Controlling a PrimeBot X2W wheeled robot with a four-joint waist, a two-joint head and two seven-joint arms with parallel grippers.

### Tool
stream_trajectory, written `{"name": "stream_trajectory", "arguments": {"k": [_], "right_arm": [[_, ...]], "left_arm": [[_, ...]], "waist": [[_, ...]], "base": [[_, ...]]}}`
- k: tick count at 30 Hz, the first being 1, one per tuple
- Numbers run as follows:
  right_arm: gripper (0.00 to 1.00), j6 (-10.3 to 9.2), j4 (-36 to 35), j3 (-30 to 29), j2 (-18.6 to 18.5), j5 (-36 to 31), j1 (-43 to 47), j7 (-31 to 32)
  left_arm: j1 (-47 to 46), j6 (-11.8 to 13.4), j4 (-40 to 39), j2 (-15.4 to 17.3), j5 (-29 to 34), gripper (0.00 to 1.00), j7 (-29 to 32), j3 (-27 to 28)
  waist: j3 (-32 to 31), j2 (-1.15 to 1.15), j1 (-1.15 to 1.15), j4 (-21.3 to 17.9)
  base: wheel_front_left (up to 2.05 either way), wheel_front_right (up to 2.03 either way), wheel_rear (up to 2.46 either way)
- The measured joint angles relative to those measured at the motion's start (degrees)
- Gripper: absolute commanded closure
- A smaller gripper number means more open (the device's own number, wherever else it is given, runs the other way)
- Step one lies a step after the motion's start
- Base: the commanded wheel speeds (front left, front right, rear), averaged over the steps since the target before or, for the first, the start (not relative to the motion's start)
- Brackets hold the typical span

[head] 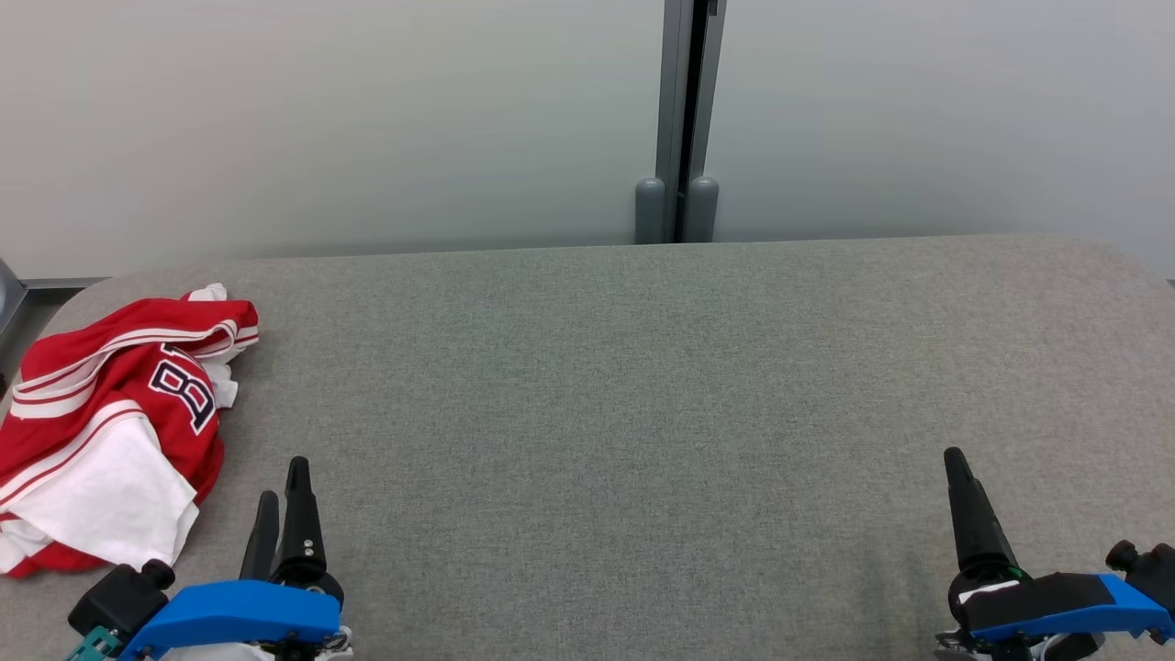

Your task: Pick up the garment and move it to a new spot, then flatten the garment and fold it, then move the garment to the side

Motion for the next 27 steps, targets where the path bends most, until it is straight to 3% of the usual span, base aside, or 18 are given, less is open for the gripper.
{"name": "stream_trajectory", "arguments": {"k": [27], "right_arm": [[0.0, 0.0, 0.0, 0.31, -0.04, -19.96, 0.14, -4.6]], "left_arm": [[0.42, 1.09, 0.4, 1.57, 23.69, 0.0, -4.66, -3.7]], "waist": [[-0.29, 0.0, 0.0, 0.22]], "base": [[0.0, 0.0, 0.0]]}}
